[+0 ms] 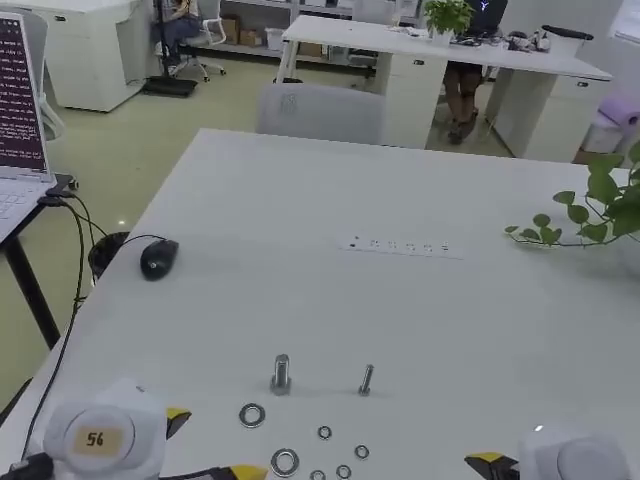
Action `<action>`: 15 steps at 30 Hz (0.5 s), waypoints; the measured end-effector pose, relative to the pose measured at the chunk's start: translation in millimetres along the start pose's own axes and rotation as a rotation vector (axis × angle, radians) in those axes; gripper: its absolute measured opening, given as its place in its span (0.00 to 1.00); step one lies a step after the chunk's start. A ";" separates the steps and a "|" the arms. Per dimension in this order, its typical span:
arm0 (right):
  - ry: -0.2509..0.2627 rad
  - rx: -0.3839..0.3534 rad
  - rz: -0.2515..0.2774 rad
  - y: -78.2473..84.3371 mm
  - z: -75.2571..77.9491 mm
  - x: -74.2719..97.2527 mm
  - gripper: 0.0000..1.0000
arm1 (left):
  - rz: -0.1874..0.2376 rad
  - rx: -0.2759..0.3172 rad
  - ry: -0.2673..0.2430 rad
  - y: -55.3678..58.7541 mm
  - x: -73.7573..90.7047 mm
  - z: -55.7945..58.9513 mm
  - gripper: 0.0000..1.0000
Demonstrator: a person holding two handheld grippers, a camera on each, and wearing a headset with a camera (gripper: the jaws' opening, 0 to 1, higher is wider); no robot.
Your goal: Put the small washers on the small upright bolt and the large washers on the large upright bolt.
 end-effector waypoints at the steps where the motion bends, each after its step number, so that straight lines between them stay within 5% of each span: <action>1: -0.001 0.000 0.000 -0.3 -0.5 -0.1 0.68 | 0.001 0.000 -0.001 -0.2 0.5 -0.1 0.67; 15: -0.006 0.011 0.001 -4.8 -1.9 -1.6 0.68 | -0.009 -0.006 0.000 0.8 1.6 -1.2 0.67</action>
Point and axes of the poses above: the centre of the closed fingertips' face, and the gripper's own axes: x roughly backward along the fingers, z roughly to its right, y roughly out of its underside, the point moved 2 cm from there along x, roughly backward along the fingers, and after that the axes turned 14 degrees about y, right-handed, at the moved point
